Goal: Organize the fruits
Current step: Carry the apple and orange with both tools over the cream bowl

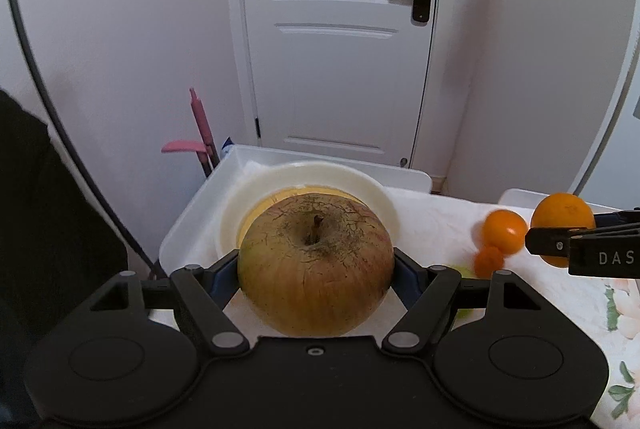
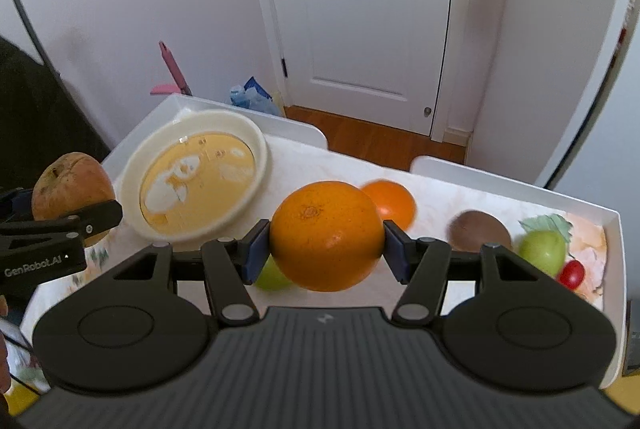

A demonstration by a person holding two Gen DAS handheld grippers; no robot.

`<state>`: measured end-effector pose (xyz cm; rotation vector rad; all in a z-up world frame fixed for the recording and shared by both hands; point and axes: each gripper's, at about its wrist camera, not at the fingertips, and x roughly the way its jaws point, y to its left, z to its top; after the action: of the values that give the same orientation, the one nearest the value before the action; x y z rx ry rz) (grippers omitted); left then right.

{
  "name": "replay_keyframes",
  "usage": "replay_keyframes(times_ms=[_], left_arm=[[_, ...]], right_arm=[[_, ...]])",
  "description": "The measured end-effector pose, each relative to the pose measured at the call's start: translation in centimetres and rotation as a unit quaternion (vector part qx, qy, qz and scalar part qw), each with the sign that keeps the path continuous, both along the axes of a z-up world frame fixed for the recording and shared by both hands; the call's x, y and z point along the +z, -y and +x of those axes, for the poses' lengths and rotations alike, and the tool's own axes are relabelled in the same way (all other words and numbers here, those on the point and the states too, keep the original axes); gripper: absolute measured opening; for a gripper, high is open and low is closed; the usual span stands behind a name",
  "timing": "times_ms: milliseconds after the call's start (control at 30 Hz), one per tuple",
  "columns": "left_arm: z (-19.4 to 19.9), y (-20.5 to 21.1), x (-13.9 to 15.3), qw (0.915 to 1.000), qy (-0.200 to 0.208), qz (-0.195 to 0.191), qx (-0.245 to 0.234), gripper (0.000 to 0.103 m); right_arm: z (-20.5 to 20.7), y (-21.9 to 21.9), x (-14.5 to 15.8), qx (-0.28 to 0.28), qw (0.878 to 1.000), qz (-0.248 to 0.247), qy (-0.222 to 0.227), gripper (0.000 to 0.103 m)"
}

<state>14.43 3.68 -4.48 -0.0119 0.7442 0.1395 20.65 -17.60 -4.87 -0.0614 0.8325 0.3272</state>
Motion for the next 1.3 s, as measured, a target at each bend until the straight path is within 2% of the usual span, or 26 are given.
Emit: replay_keyframes(times_ms=[367, 600, 967, 1200, 1300], left_arm=[[5.9, -6.2, -0.8, 0.9972, -0.003, 0.007, -0.074, 0.079], [9.9, -8.3, -3.3, 0.9921, -0.014, 0.008, -0.124, 0.079], [14.4, -7.8, -7.9, 0.9828, -0.033, 0.023, -0.18, 0.079], [15.5, -6.4, -9.2, 0.9775, -0.032, 0.041, -0.205, 0.079], [15.9, -6.2, -9.7, 0.9769, -0.041, 0.036, -0.207, 0.08]], right_arm=[[3.0, -7.2, -0.1, -0.044, 0.999, 0.008, -0.003, 0.074], [5.3, -10.0, -1.1, -0.072, 0.997, 0.004, -0.005, 0.074], [7.8, -11.3, -3.0, -0.114, 0.993, -0.006, -0.02, 0.074], [8.5, -11.1, -3.8, -0.127, 0.991, -0.011, -0.029, 0.074], [8.5, -10.9, -3.8, -0.128, 0.991, -0.012, -0.029, 0.074]])
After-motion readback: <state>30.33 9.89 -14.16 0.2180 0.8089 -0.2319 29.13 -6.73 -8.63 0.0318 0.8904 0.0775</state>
